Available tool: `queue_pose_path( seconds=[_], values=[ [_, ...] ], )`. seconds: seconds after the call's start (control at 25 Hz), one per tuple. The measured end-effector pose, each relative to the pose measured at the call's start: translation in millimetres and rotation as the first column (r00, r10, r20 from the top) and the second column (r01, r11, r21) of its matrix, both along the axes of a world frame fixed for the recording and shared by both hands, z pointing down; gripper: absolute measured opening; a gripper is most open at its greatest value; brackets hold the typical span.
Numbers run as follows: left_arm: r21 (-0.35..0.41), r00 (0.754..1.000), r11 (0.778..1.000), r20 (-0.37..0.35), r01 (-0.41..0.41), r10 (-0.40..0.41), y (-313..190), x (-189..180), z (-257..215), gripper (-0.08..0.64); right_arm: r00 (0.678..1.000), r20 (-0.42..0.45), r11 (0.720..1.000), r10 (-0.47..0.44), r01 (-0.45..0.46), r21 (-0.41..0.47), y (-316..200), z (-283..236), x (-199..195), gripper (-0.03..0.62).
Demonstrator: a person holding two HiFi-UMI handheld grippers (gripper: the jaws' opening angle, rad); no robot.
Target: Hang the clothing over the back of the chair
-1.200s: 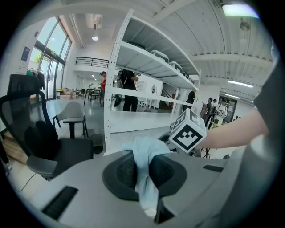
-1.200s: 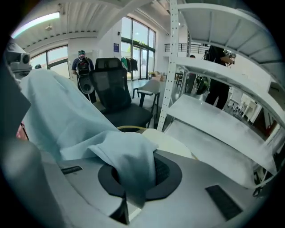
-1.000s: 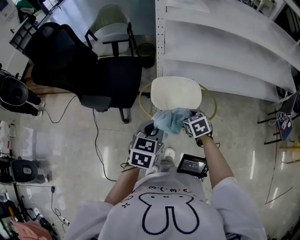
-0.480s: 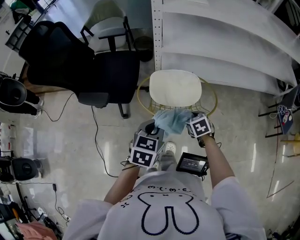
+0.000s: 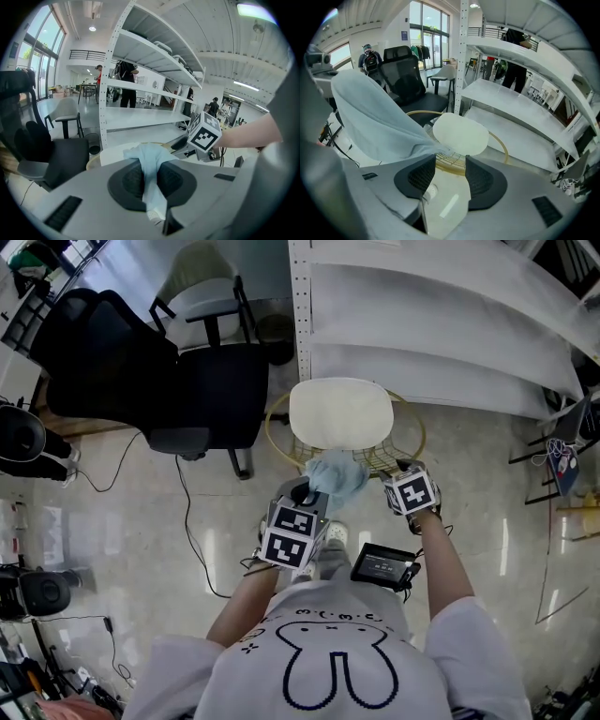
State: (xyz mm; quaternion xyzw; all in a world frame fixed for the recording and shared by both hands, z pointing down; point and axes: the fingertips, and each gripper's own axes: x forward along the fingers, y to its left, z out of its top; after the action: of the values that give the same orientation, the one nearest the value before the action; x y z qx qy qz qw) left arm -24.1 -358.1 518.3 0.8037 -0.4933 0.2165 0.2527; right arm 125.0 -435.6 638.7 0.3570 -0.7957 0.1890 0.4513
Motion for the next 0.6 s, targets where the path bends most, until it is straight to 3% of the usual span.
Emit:
queue_pose_path(
  seconds=[0.4,0.6],
  values=[
    [-0.110,0.999,0.993,0.006,-0.036,0.037,16.9,17.8,49.3,0.037,0.986,0.154,0.993,0.060,-0.075,0.093,34.5,-52.1,-18.2,0.181],
    [-0.200,0.999,0.979,0.002,-0.049,0.050,36.7,25.9,80.1,0.037,0.973,0.219,0.987,0.080,-0.108,0.119,51.3,-68.0,-25.0,0.181]
  ],
)
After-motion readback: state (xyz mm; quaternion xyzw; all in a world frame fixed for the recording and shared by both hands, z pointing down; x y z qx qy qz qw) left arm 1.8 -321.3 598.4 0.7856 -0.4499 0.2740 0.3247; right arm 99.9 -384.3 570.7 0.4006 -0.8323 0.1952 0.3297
